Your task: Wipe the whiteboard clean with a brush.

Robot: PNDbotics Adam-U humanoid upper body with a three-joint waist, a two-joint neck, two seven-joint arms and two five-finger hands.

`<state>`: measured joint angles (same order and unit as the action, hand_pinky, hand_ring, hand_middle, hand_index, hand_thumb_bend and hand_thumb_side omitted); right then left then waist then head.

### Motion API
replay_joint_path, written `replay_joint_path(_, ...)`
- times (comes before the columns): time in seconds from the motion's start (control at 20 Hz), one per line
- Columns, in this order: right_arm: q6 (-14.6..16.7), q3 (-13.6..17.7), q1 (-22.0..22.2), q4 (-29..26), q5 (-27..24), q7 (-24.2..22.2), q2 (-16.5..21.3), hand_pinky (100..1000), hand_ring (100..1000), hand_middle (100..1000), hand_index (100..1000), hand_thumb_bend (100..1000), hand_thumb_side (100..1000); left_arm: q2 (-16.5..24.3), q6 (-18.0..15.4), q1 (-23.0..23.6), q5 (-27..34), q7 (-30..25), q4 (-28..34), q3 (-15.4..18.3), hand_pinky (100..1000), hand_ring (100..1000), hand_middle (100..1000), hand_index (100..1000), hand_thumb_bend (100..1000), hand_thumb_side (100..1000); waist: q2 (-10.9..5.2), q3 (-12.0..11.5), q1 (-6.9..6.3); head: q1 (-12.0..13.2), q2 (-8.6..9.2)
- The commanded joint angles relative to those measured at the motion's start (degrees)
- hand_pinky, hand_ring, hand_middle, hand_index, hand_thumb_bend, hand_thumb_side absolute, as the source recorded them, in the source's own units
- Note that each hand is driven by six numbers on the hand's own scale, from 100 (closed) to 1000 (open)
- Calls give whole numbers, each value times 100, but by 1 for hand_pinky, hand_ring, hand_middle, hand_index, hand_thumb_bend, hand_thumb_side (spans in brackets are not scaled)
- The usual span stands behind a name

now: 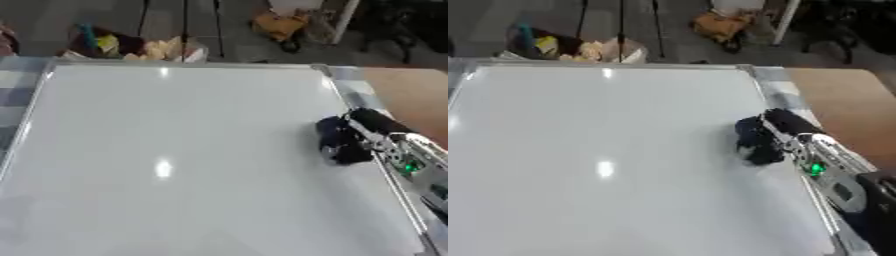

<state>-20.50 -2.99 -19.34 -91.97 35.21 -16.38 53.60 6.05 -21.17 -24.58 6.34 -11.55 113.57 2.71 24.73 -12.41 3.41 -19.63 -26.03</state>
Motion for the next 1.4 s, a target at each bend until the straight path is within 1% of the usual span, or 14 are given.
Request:
replay_joint_path(0.05, -35, 103, 44, 76, 48, 61, 228, 535, 571, 221, 338, 100, 398, 62, -13, -17, 13, -6, 102, -1, 360, 710, 583, 482, 112, 939, -138, 25, -21, -25, 76)
replay_joint_path(0.35, -126, 201, 100, 232, 103, 166, 240, 541, 572, 218, 341, 100, 398, 64, -10, -15, 10, -1, 102, 0, 360, 710, 583, 482, 113, 939, -141, 48, -26, -25, 87)
replay_joint_path(0.85, -180, 170, 117, 196, 198, 199, 255, 544, 573, 216, 348, 100, 398, 62, -4, -26, 10, 3, 102, -6, 361, 710, 583, 483, 113, 938, -155, 34, -14, -22, 61)
replay_joint_path(1.2, -93, 68, 29, 74, 160, 98, 242, 540, 571, 215, 347, 100, 364, 57, 3, -43, 18, -6, 102, -19, 361, 710, 584, 483, 113, 938, -150, -11, 10, -53, 67)
replay_joint_path(1.4, -33, 14, -41, 56, 74, -59, 221, 548, 578, 232, 363, 100, 379, 55, 5, -50, 21, -8, 102, -20, 361, 711, 584, 484, 113, 938, -149, -38, 24, -66, 66)
